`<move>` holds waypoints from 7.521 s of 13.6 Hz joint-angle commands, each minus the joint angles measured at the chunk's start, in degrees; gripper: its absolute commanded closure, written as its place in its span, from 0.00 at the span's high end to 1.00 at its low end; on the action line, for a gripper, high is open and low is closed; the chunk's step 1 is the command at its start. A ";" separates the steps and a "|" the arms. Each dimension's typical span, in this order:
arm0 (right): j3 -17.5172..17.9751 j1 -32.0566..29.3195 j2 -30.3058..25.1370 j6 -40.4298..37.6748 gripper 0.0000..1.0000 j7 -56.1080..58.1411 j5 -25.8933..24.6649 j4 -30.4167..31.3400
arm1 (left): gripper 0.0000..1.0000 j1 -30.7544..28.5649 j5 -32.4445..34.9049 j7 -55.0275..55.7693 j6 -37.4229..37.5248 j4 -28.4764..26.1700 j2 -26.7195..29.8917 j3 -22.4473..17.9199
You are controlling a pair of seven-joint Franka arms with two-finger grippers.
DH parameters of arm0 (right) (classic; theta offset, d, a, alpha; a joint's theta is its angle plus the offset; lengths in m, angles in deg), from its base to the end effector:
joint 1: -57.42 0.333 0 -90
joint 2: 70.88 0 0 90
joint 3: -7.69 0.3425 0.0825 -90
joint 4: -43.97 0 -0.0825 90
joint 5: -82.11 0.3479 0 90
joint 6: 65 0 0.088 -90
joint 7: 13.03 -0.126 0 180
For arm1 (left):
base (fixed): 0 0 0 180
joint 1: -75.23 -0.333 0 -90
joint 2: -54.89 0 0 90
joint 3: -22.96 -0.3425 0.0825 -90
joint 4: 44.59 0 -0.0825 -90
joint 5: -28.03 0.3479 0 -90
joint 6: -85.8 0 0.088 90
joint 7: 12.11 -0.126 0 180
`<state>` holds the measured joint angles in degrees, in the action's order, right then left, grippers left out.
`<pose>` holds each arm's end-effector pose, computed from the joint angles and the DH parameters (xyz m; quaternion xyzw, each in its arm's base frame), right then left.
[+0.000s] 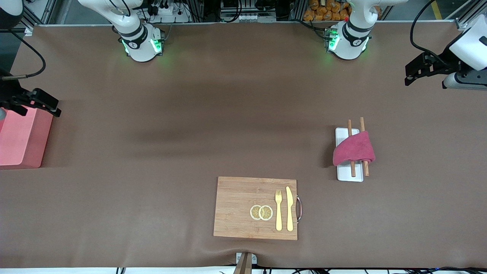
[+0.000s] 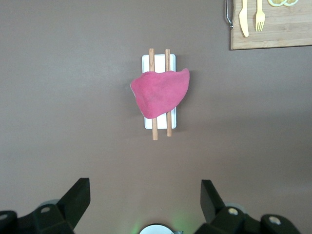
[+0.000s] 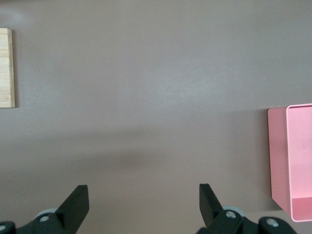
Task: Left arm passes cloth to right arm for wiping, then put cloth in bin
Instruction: 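Move the left gripper down toward the pink cloth on the tray, then grasp the pink cloth with the left gripper, then lift the pink cloth and carry it toward the table's middle, then grasp the cloth with the right gripper while the left gripper holds it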
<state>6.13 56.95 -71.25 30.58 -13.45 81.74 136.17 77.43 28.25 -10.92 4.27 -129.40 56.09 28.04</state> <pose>0.5263 -0.0195 0.6274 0.9992 -0.0212 0.0327 0.0036 0.4913 -0.0628 0.6687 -0.9984 0.0528 0.0179 0.0042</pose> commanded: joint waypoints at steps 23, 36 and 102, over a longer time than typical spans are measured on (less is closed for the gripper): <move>-0.02 -2.08 -0.60 0.05 1.00 1.12 -0.24 1.31 | 1.00 2.64 -0.75 -33.52 -24.10 2.01 -30.63 0.72; -0.02 -2.96 -0.51 -0.39 1.00 1.12 -0.16 1.31 | 1.00 2.55 -3.04 -37.76 -24.91 -2.55 -35.65 0.63; 0.25 19.64 19.62 -3.99 0.00 -76.85 45.29 0.52 | 1.00 28.21 -38.91 32.48 -63.14 6.76 -31.27 17.33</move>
<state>7.00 76.62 -52.21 27.30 -93.34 126.73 137.37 105.60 -11.69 23.19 -58.19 -123.11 23.52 45.88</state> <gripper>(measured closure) 0.960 0.921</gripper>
